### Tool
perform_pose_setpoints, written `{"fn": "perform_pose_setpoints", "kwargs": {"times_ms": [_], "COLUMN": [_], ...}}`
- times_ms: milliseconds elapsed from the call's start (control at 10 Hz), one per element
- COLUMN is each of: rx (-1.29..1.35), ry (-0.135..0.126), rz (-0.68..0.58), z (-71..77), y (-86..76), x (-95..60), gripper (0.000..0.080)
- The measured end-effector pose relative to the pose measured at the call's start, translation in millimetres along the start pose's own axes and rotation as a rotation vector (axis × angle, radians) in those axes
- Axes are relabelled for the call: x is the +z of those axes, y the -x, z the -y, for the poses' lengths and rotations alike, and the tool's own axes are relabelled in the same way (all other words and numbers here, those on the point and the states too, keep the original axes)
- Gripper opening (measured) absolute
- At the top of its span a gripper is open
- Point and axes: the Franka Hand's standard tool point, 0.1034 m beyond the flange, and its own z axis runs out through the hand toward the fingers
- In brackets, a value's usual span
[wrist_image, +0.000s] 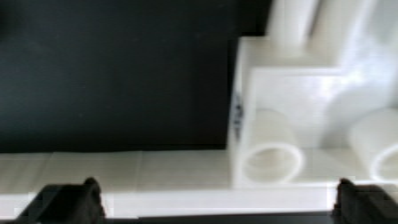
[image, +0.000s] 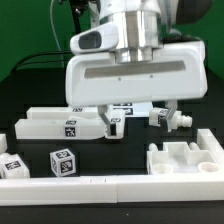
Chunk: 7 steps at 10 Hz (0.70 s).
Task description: Assemble chair
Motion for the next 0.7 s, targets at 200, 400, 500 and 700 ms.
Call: {"fn": "perform_pose_setpoints", "kwargs": {"times_ms": [200, 400, 500, 700], "rx": [0.049, 0.049, 0.053, 0.275], "ry": [-0.007, -0.007, -0.008, -0.032], "rz": [0.002, 0.004, 0.008, 0.186], "z": [3.2, 3.4, 3.5, 18.4], "y": [-2.3, -1.4, -0.7, 21.9], "x": [-7.6, -6.4, -6.0, -6.5], "gripper": [0.0649, 0.0649, 0.0649, 0.0649]}}
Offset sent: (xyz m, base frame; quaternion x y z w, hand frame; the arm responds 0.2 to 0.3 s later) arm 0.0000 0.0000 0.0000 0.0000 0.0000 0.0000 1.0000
